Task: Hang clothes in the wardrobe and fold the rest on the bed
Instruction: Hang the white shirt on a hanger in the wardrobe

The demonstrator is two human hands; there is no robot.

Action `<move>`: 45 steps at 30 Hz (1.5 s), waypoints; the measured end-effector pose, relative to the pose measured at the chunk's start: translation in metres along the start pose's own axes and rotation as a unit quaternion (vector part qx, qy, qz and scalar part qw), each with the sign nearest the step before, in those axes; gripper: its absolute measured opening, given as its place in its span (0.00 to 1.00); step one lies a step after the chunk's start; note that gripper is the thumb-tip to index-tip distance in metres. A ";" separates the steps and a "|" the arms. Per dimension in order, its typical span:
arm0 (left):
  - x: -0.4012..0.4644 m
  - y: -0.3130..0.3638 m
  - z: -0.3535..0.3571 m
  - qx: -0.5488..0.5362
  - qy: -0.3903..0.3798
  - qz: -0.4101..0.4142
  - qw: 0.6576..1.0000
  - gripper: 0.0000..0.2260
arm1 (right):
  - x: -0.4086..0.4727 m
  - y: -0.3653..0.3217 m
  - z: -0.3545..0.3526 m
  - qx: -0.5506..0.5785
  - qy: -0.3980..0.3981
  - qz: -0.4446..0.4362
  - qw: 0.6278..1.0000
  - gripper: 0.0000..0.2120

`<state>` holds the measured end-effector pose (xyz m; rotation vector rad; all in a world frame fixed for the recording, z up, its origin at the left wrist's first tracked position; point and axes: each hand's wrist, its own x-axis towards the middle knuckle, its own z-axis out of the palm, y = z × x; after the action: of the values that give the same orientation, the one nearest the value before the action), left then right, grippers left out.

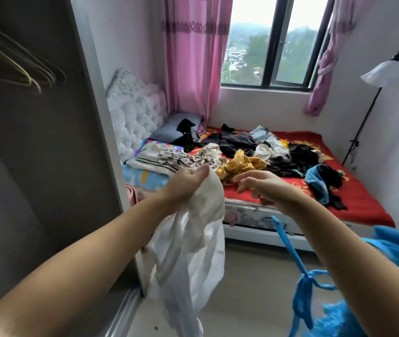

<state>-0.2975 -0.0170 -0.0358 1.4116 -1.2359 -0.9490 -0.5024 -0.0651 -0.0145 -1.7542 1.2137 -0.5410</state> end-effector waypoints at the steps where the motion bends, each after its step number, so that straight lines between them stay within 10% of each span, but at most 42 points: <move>1: 0.000 0.001 0.004 0.022 -0.022 0.010 0.999 0.19 | -0.005 -0.003 0.003 -0.004 -0.049 -0.024 0.998 0.16; 4: 0.002 0.007 0.011 0.054 -0.068 0.044 0.995 0.20 | -0.013 -0.012 0.016 -0.109 -0.182 -0.045 0.976 0.30; 9: 0.006 0.009 0.000 0.071 -0.098 0.038 0.992 0.17 | -0.002 -0.019 0.036 -0.265 -0.114 -0.065 0.955 0.11; 15: 0.002 0.009 -0.039 0.097 -0.213 -0.028 0.972 0.10 | 0.021 -0.031 0.025 -0.004 -0.083 -0.018 0.996 0.07; 23: 0.001 -0.017 -0.081 0.429 0.040 -0.022 0.902 0.04 | 0.065 -0.011 0.020 0.179 -0.049 0.018 0.983 0.05; 27: -0.001 -0.018 -0.088 0.388 0.165 0.075 0.904 0.10 | 0.085 -0.011 0.027 0.045 -0.067 0.018 0.997 0.08; 31: -0.002 -0.006 -0.090 0.163 0.133 -0.014 0.978 0.11 | 0.076 -0.021 0.040 0.088 -0.079 0.029 0.993 0.13; 39: -0.007 0.020 -0.095 0.049 0.057 -0.073 0.994 0.05 | 0.043 -0.057 0.123 -0.111 0.040 -0.313 0.943 0.10; 45: -0.016 0.036 -0.135 0.036 0.086 -0.102 0.990 0.05 | 0.057 -0.044 0.188 -0.167 0.021 -0.203 0.965 0.08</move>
<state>-0.1779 0.0230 0.0257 1.6649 -1.0197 -0.9047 -0.3145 -0.0313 -0.0773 -2.3145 1.0163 -0.6387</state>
